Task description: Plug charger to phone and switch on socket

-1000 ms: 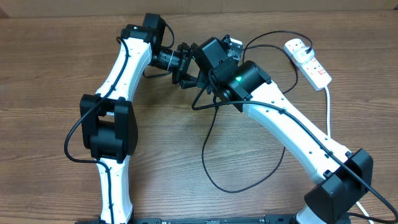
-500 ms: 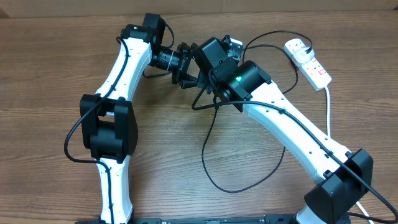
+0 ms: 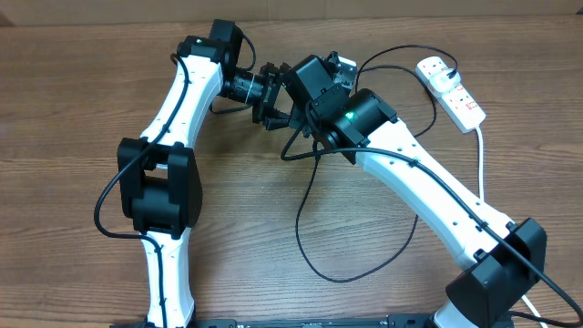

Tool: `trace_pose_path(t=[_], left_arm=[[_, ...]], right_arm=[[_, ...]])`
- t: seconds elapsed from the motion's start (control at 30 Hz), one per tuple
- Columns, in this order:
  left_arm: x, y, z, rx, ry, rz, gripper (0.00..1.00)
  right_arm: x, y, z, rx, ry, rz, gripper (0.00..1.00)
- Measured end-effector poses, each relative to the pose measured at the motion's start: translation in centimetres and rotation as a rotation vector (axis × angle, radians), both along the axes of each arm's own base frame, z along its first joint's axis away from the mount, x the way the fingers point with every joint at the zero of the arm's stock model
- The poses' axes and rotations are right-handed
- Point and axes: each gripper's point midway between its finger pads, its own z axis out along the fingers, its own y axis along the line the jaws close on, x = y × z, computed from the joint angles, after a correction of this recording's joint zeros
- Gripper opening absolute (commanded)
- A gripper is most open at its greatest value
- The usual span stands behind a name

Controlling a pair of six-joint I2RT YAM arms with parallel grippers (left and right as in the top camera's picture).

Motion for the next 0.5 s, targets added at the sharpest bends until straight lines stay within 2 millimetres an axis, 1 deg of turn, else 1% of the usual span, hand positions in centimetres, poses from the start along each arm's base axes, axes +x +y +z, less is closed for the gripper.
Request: trace_pose_path(t=[0.07,0.13,0.17,0.2,0.33,0.5], left_arm=[[0.1,0.0,0.0,-0.002,-0.006,0.001,0.76],[0.4,-0.1,0.1,-0.009,-0.028,0.0,0.92],[0.6,-0.2,0.3,-0.022,-0.044,-0.002,0.98],[0.8,-0.3,0.5,-0.029,-0.057,-0.001,1.0],[1.1,-0.3,0.6,-0.035,-0.081,-0.001,1.0],[1.5,0.1,0.0,0.002,-0.097,0.011,1.0]], right_arm=[[0.0,-0.1,0.0,-0.003,-0.002,-0.002,0.04],[0.1,-0.1,0.1,-0.003,-0.007,-0.006,0.04],[0.1,-0.2,0.1,-0.004,-0.007,-0.01,0.04],[0.1,-0.2,0.0,-0.004,-0.005,-0.012,0.04],[0.2,-0.4,0.0,0.004,-0.004,-0.034,0.04],[0.8,-1.4,0.0,0.017,-0.004,-0.078,0.04]])
